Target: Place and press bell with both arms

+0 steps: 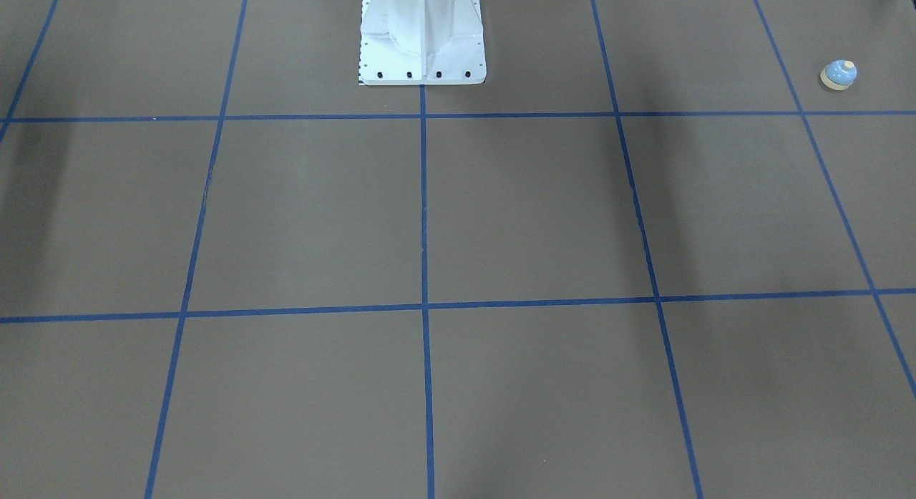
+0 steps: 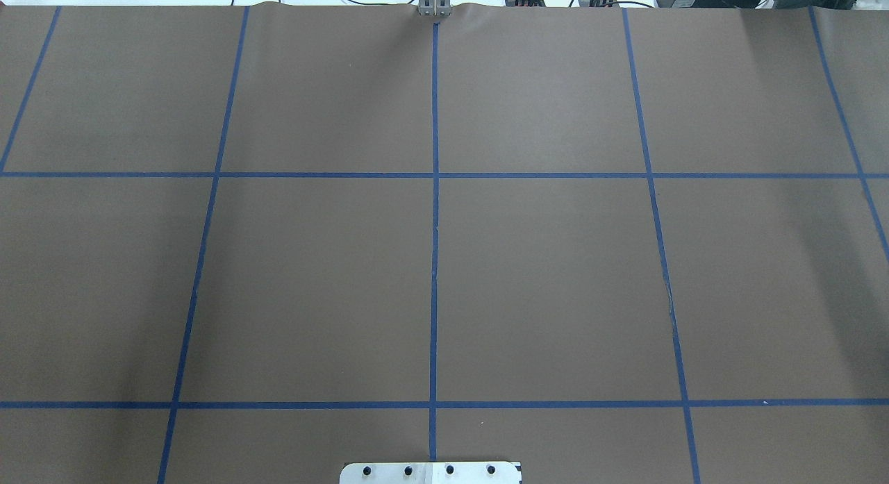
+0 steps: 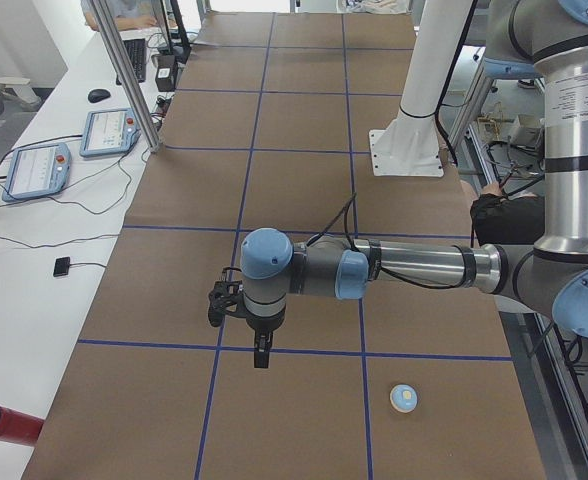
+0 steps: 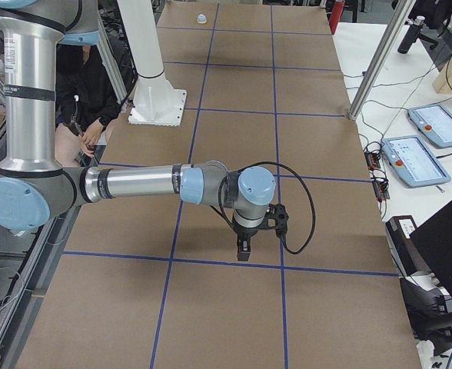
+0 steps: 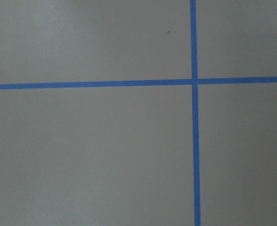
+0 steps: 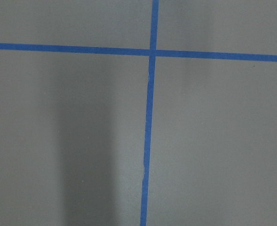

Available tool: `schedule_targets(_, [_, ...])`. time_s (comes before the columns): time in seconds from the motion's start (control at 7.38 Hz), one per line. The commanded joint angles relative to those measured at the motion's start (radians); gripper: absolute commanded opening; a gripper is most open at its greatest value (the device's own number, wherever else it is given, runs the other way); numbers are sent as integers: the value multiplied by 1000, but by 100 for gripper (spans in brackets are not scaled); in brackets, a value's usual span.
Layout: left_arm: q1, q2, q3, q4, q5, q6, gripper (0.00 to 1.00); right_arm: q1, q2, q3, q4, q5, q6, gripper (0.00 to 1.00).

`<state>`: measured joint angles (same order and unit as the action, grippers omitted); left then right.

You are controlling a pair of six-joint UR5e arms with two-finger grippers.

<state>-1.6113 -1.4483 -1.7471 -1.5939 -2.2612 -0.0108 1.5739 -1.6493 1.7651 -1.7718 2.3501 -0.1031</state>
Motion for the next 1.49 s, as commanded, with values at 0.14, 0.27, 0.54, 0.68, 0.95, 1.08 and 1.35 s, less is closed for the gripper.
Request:
schedule_targets(0.14, [1, -1, 0, 0, 0, -1, 100, 0, 8, 1, 0, -2, 10, 100])
schedule_targets(0.27, [1, -4, -6, 3, 2, -1, 100, 0, 8, 1, 0, -2, 10, 100])
schedule_targets(0.54, [2, -18, -69, 82, 15, -1, 100, 0, 6, 2, 0, 0, 11, 100])
schedule_targets(0.68, [4, -15, -177, 203, 79, -1, 100, 0, 6, 4, 0, 1, 11, 100])
schedule_targets(0.95, [34, -15, -369, 426, 123, -26, 100, 0, -1, 4, 0, 1, 11, 100])
schedule_targets(1.08, [89, -17, -453, 484, 193, -113, 100, 0, -6, 4, 0, 2, 11, 100])
schedule_targets(1.35, [175, -14, -544, 537, 244, -284, 100, 0, -7, -1, 0, 2, 11, 100])
